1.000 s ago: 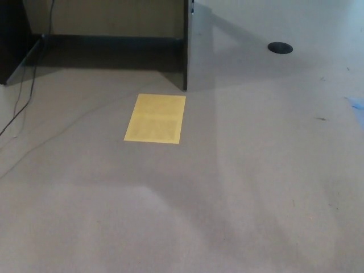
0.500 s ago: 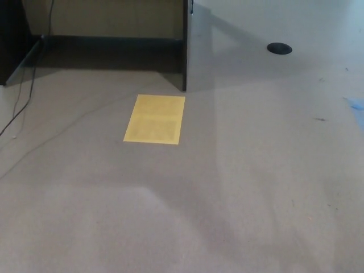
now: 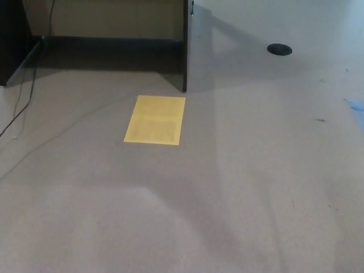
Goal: There is a tripod standing in front of the robot and the robot extends its left arm to grab it. It lifts the tripod and passes it to a person.
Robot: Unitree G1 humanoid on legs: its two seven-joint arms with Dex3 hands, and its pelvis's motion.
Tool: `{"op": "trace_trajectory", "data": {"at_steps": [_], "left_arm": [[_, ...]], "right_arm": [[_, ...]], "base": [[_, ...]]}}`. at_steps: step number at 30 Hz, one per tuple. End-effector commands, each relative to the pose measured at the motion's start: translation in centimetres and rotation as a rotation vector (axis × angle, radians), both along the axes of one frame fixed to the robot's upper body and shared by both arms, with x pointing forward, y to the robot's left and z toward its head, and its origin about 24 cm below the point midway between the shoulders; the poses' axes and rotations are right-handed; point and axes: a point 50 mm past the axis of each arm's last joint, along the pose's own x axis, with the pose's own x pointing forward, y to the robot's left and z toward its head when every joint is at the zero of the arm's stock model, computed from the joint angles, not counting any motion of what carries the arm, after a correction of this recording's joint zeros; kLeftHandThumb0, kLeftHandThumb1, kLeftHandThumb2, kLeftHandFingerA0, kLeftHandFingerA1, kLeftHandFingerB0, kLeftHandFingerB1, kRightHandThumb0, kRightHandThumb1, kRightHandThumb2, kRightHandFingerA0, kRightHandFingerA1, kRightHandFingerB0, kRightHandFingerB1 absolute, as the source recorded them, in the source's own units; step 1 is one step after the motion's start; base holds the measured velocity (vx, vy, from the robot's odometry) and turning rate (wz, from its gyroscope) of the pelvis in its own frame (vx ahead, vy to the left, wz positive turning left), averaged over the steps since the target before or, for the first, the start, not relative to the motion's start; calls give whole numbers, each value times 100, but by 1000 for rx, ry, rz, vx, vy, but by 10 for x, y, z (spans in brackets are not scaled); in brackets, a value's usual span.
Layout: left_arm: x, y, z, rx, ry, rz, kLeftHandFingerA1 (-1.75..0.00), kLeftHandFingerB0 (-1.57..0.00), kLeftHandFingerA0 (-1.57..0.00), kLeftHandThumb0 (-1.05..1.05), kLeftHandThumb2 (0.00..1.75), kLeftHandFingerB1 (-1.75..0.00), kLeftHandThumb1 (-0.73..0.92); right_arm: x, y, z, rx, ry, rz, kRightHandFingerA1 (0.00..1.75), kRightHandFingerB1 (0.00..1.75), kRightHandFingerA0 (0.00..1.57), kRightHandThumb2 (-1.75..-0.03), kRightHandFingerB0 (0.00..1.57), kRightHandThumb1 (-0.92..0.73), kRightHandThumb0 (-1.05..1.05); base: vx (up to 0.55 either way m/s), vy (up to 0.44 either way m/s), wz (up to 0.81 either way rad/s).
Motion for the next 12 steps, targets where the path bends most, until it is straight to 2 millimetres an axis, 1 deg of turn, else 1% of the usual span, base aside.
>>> {"op": "trace_trajectory", "data": {"at_steps": [1, 2, 3, 4, 5, 6, 7, 8, 9, 10, 12], "left_arm": [[-1, 6, 3, 50, 11, -2, -49, 0, -1, -32, 90, -48, 35], [-3, 7, 2, 54, 16, -2, -49, 0, -1, -31, 90, -48, 36], [-4, 7, 2, 54, 17, 2, -49, 0, -1, -32, 90, -48, 35], [-4, 7, 2, 53, 16, 3, -49, 0, -1, -32, 90, -48, 35], [-4, 7, 2, 57, 18, 2, -49, 0, -1, -32, 89, -48, 33], [-4, 7, 2, 64, 19, -4, -49, 0, -1, -32, 90, -48, 33], [-4, 7, 2, 61, 20, -4, -49, 0, -1, -32, 90, -48, 34], [-5, 7, 2, 64, 19, -3, -49, 0, 0, -32, 91, -48, 35], [-5, 7, 2, 66, 18, -3, -49, 0, 0, -32, 91, -48, 35], [-4, 7, 2, 70, 15, -4, -32, -15, -18, -54, 57, -27, 53], [-4, 7, 2, 66, 15, 0, -32, -15, -18, -53, 57, -27, 54]], "right_arm": [[-2, -8, 3, -33, 5, -5, 55, 44, 46, -105, 26, -67, -67], [-3, -8, 2, -35, 10, -3, 55, 44, 45, -105, 25, -65, -64], [-5, -8, 2, -47, 17, 6, 57, 43, 50, -105, 24, -66, -67], [-5, -8, 2, -50, 17, 9, 57, 43, 50, -105, 24, -66, -67], [-4, -8, 2, -47, 12, 10, 40, 35, 54, -67, 43, -77, -74], [-4, -8, 2, -45, 12, 7, 40, 35, 54, -67, 43, -76, -74], [-4, -8, 2, -45, 13, 9, 56, 44, 52, -105, 29, -67, -71], [-4, -8, 2, -43, 12, 8, 40, 35, 54, -67, 43, -76, -75], [-4, -8, 2, -43, 12, 7, 40, 35, 54, -67, 43, -76, -75], [-4, -8, 2, -42, 12, 10, 40, 35, 53, -68, 41, -75, -76], [-4, -8, 2, -38, 14, 7, 40, 35, 52, -67, 41, -75, -76]], "base": [[0, 0, 0], [0, 0, 0], [0, 0, 0], [0, 0, 0], [0, 0, 0], [0, 0, 0], [0, 0, 0], [0, 0, 0], [0, 0, 0], [0, 0, 0], [0, 0, 0]]}}
